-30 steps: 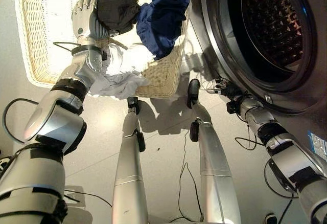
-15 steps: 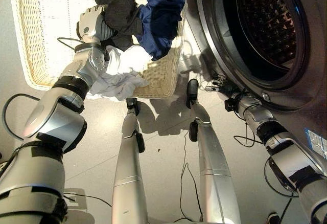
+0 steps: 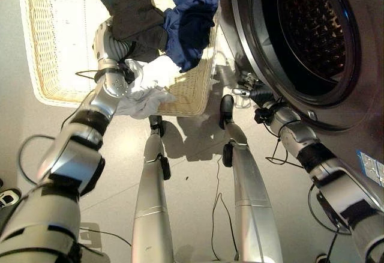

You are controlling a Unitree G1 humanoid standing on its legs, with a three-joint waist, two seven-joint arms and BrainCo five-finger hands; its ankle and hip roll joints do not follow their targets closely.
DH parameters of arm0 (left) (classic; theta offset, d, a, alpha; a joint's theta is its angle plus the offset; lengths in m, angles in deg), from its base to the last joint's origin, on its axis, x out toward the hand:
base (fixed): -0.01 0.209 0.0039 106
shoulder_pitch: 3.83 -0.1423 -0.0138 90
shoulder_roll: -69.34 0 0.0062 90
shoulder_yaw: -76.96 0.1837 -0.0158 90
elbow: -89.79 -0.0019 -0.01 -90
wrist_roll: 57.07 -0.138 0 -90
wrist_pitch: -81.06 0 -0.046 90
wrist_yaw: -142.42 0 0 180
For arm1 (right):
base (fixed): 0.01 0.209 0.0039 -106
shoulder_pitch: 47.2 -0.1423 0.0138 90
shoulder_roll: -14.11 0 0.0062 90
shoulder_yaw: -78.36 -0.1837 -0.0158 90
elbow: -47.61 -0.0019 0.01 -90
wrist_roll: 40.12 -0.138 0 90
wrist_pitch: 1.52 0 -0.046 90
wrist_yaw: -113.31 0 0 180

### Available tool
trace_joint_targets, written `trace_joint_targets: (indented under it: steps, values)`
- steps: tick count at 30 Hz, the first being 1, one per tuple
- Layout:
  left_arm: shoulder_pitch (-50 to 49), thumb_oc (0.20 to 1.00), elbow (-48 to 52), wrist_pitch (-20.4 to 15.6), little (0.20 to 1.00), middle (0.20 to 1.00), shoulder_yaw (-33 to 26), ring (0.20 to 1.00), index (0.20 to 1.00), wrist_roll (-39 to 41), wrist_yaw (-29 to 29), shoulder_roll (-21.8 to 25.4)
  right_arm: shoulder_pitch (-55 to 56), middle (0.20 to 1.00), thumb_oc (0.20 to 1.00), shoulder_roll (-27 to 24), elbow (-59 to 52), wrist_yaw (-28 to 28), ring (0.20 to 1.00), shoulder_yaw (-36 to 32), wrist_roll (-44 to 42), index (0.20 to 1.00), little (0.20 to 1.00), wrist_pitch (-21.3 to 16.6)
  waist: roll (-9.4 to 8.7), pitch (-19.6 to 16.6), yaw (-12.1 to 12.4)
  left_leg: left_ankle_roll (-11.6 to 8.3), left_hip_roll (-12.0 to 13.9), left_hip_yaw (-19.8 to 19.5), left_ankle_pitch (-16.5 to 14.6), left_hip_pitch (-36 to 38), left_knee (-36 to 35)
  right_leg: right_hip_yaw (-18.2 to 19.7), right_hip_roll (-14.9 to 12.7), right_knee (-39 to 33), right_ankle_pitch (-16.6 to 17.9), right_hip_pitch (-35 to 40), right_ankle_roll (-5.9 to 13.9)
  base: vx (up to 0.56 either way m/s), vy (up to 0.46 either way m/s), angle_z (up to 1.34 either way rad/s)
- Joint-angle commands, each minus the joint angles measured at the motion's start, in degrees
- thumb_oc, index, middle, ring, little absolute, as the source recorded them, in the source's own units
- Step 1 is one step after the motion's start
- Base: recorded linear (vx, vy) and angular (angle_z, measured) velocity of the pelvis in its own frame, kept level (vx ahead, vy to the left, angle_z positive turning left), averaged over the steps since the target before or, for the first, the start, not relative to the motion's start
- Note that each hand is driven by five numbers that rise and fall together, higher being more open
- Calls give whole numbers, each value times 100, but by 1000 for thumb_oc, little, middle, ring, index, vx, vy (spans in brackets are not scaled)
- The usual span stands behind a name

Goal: Put the clothes into the washing machine.

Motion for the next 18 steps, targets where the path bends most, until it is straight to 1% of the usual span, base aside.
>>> trace_joint_targets:
  steps: [1, 3, 6, 7, 8, 12, 15, 18]
  values:
    - [287, 200, 204, -983, 200, 200, 147, 200, 200, -701, -465, -117, 13, 1000, 1000, 233, -260, -34, 1000, -236, -259, 1000, 1000, -183, -72, -109, 174, 253, -441, -281, -321, -353, 508, -252, 124, -374, 269, 192, 516, 3, -34, 11]
    - [94, 200, 719, -1060, 200, 200, 62, 200, 200, -1193, -518, -244, 107, 1000, 1000, 317, -628, -136, 1000, -285, -325, 1000, 1000, -115, -52, -109, 216, 281, -469, -298, -334, -359, 513, -284, 100, -348, 257, 187, 512, 4, -31, 9]
    - [-107, 200, 1539, -1153, 200, 200, 24, 200, 200, -1653, -422, -308, 193, 1000, 1000, 435, -1134, -359, 1000, -279, -347, 1000, 1000, 77, -12, -109, 282, 326, -519, -334, -353, -368, 515, -336, 42, -341, 247, 186, 508, 5, -23, 5]
    - [-118, 200, 1588, -1159, 200, 200, 26, 200, 200, -1687, -412, -310, 198, 1000, 1000, 442, -1168, -380, 1000, -275, -347, 1000, 1000, 92, -8, -109, 286, 328, -522, -336, -353, -369, 516, -339, 38, -339, 246, 185, 507, 12, -38, 2]
    - [-149, 200, 1882, -1097, 200, 200, 49, 200, 200, -1781, -308, -310, 164, 1000, 1000, 451, -1337, -405, 1000, -261, -383, 1000, 1000, 198, 8, -109, 317, 346, -547, -356, -349, -369, 513, -356, 17, -333, 253, 179, 512, 8, -26, 3]
    - [-167, 200, 2356, -1080, 200, 200, 102, 200, 200, -2194, -132, -270, 61, 1000, 1000, 457, -1620, -694, 1000, -174, -483, 1000, 1000, 381, 42, -109, 382, 377, -594, -391, -340, -375, 546, -411, -41, -305, 253, 191, 523, 15, -40, 3]
    - [-139, 200, 2514, -1071, 200, 200, 132, 200, 200, -2154, 53, -246, 16, 1000, 1000, 469, -1724, -742, 1000, -154, -574, 1000, 1000, 410, 56, -109, 406, 389, -616, -408, -337, -362, 566, -427, -62, -283, 254, 204, 527, 16, -31, 6]
    - [-83, 200, 2694, -992, 200, 200, 168, 200, 200, -2336, 177, -226, -66, 1000, 1000, 496, -1854, -782, 1000, -117, -762, 1000, 1000, 400, 68, -109, 437, 405, -645, -425, -332, -355, 586, -456, -86, -259, 262, 211, 537, 17, -36, 6]
